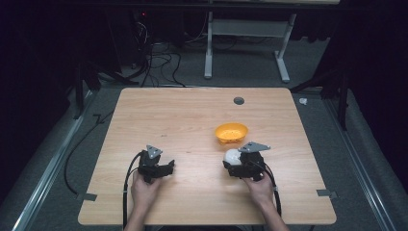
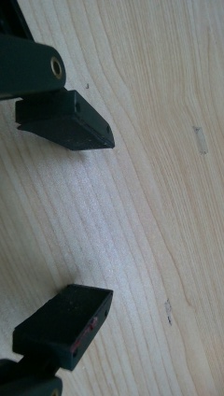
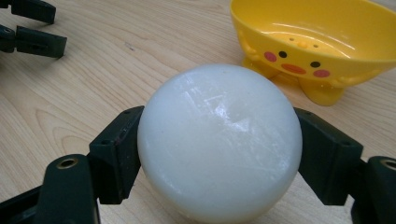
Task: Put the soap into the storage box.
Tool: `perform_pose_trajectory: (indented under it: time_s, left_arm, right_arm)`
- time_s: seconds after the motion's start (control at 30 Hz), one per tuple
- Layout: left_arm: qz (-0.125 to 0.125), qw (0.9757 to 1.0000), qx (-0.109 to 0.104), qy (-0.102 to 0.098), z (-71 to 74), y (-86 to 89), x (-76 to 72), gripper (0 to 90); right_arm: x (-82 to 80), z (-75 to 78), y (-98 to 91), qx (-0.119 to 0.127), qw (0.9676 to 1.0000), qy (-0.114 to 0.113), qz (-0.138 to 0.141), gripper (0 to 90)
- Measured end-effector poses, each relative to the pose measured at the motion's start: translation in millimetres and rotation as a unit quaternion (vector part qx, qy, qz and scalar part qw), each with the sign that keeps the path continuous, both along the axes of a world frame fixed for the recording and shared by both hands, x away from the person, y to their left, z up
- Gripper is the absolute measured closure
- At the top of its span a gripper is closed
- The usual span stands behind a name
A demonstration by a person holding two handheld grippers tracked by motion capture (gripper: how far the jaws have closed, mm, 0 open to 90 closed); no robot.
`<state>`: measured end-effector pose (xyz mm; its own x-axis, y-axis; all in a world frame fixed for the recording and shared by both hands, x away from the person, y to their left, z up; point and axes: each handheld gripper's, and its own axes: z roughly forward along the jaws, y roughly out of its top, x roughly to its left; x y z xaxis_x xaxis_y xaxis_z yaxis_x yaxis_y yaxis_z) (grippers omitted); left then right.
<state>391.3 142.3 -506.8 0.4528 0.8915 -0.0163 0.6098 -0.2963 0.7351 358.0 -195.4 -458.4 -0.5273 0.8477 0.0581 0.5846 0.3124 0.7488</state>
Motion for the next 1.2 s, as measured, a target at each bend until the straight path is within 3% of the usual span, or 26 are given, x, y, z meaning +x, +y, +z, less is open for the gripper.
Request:
perform_pose_trajectory:
  time_s: [1.2]
  left_arm:
    - [-0.001,1.0,0.0,0.0,0.0,0.1,-0.1,23.0]
  right_arm:
    - [18.5,31.5,-2.8,0.011,0.9998,-0.018,0.003,24.6]
